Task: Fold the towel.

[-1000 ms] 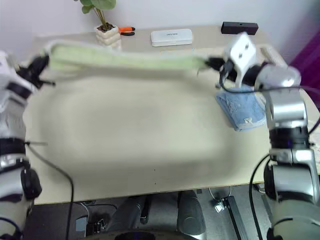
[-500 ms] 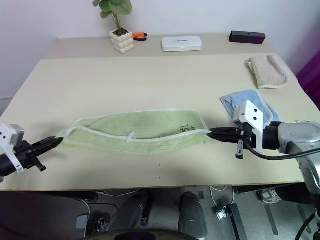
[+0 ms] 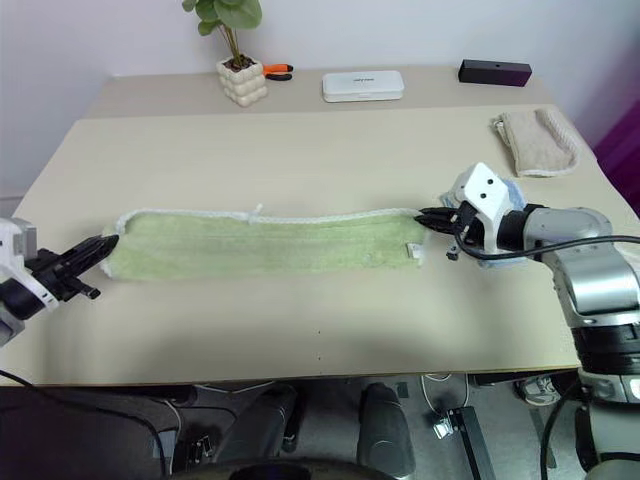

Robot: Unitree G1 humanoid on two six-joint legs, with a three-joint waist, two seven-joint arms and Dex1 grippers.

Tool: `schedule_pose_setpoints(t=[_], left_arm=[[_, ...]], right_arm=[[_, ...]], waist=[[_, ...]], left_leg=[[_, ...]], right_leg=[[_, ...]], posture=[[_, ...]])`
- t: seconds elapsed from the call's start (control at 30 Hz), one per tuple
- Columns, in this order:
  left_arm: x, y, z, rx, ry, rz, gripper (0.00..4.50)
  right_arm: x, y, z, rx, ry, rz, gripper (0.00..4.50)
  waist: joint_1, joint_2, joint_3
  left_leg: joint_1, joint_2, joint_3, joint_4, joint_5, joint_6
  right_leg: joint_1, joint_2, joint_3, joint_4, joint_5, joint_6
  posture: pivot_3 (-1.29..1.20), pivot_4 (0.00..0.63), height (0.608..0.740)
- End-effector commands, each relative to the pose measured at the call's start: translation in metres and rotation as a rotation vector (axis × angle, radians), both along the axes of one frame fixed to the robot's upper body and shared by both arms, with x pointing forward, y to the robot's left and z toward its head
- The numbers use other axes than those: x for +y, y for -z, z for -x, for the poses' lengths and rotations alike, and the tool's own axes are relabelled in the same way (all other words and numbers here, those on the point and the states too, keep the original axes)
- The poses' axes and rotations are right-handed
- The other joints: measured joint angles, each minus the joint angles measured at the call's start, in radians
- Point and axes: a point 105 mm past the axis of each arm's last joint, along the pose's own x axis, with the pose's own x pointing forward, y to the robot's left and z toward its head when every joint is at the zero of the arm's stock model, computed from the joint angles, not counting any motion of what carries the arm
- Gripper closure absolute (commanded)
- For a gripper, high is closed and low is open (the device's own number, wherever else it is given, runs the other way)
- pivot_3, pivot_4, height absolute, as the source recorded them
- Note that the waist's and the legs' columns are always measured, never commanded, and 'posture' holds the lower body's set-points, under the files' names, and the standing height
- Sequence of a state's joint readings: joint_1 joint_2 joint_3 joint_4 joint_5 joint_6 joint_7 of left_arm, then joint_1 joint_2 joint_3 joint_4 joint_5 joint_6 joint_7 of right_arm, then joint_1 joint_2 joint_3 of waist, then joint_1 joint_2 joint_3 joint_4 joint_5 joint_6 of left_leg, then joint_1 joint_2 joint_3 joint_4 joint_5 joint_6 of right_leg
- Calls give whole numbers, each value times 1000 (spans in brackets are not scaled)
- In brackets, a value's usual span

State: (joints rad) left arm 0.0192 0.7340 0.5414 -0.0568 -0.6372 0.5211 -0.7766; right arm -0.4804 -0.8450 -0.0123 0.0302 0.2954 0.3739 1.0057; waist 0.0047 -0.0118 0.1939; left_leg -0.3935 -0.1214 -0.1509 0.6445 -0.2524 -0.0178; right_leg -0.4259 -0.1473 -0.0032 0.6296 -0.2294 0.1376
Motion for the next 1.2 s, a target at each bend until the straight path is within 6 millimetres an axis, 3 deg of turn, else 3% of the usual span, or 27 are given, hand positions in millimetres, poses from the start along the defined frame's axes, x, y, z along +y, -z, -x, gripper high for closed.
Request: schedule_pose_setpoints(t=[0.03,0.57,0.67,0.87,0.97,1.07,1.13,1.17,1.2], left_arm=[[0,5,2,25,0,-13,4500],[8,29,7,109,-51,-26,4500],[17,24,2,82,-107,-8,3591],[29,24,8,80,-184,-10,554],[40,14,11,31,-263,60,554],[52,-3,13,-62,-345,102,502],[57,-11,14,-96,-375,128,502],[54,-19,13,-127,-360,133,502],[36,-26,10,-143,-282,99,502]], right_arm=[[5,-3,-9,-43,-14,14,4469],[12,15,-26,-23,-19,6,4469],[13,13,-26,-28,3,-17,3623],[-3,4,-24,-92,87,7,637],[-15,-8,-17,-131,141,-18,637],[-20,-20,-2,-94,166,-123,30],[-18,-23,7,-66,165,-174,30],[-17,-24,16,-28,181,-257,30],[-10,-18,28,35,182,-345,30]], waist=[[0,0,0],[2,0,0],[2,0,0],[2,0,0],[5,0,0],[8,0,0],[8,0,0],[9,0,0],[12,-1,-1]], left_leg=[[0,0,0,0,0,0],[0,0,0,0,0,0],[0,0,0,0,0,0],[0,0,0,-1,0,0],[0,0,0,-1,0,0],[0,0,-1,-1,0,0],[0,0,-1,-1,0,0],[0,0,-1,0,0,0],[0,0,-1,0,0,0]], right_leg=[[0,0,0,0,0,0],[0,0,0,0,0,0],[0,0,0,0,0,0],[0,0,0,0,0,0],[-1,0,0,0,0,0],[-1,0,1,0,0,0],[0,0,1,0,0,0],[0,0,1,0,0,0],[0,0,1,0,0,0]], posture=[[0,150,740],[0,150,740],[0,150,740],[0,150,740],[0,150,740],[0,150,740],[0,150,740],[0,150,740],[0,150,740]])
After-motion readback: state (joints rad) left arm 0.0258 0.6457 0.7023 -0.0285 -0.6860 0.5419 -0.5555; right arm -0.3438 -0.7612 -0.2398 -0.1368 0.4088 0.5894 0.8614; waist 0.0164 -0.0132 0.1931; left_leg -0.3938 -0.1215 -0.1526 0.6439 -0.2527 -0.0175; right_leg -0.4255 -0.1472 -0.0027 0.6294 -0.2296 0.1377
